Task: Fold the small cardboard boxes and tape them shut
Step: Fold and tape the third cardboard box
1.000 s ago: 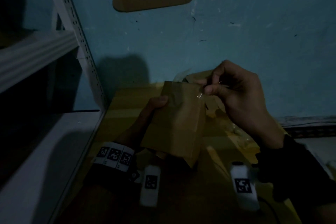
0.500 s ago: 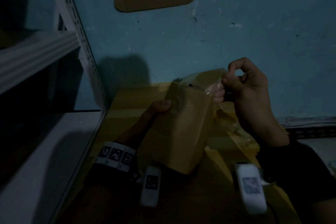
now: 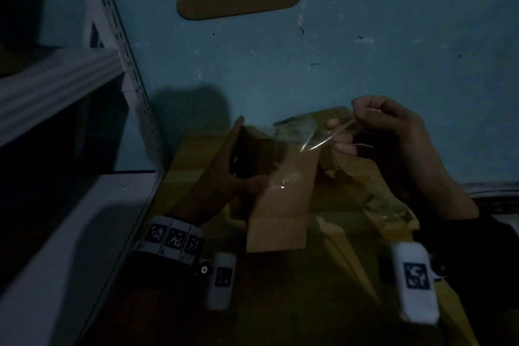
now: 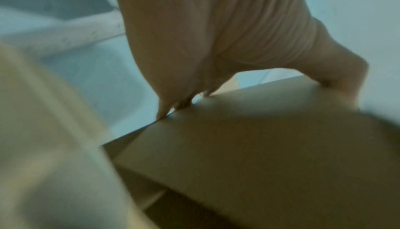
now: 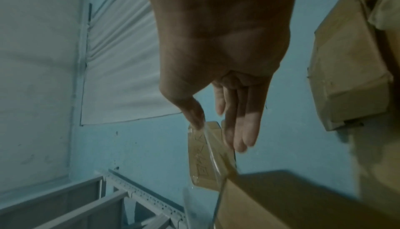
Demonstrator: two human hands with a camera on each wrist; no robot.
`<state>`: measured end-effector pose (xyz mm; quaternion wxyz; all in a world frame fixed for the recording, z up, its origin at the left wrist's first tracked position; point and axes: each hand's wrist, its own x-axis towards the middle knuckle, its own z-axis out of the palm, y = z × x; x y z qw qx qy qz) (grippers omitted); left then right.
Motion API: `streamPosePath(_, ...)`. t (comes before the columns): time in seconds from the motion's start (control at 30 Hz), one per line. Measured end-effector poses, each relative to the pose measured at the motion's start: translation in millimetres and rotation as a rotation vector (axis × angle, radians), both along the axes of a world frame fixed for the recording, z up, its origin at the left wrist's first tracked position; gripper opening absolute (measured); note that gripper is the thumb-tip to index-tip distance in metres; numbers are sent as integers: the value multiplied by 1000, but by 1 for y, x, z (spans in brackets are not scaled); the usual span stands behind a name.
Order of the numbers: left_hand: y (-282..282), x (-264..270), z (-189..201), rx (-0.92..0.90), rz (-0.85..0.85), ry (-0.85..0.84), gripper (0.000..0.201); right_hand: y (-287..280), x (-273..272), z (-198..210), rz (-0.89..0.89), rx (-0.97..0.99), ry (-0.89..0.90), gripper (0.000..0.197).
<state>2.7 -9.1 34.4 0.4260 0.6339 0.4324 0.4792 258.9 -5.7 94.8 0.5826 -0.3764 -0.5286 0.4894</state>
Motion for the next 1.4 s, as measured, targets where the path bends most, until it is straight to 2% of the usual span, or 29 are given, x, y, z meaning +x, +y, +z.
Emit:
streamPosePath(0.1,2,-4,3,116,27,122,153,-1,1,0,73,-22,-36,26)
streamPosePath(0.2,4,0,4,198,125,197,162,-4,-5,-1,151,-24,-28,36)
streamPosePath(0.27,4,2,5,263,202,266,164,-4,-9,-2,150,-11,-72,33)
streamPosePath(0.43,5,-2,7,344,374,406,166,-2,-13,-5,-8,81,-228,12)
streamPosePath(0.57,4,0,10,363,425,431,167,2,-14,-8,-50,70,-311,22)
streamPosePath(0.7,3,2,12,396,454,504,168,1,-18,-10,21,17,-343,16)
streamPosePath(0.87,4,0,12,392,472,500,169,-2,-18,-10,-33,174,-217,9)
streamPosePath(1.07,2,1,12,357,478,499,165,-6,-27,-15,-89,315,-237,14)
streamPosePath(1.4,4,0,11,284,477,515,167,-6,-28,-21,72,414,-174,18)
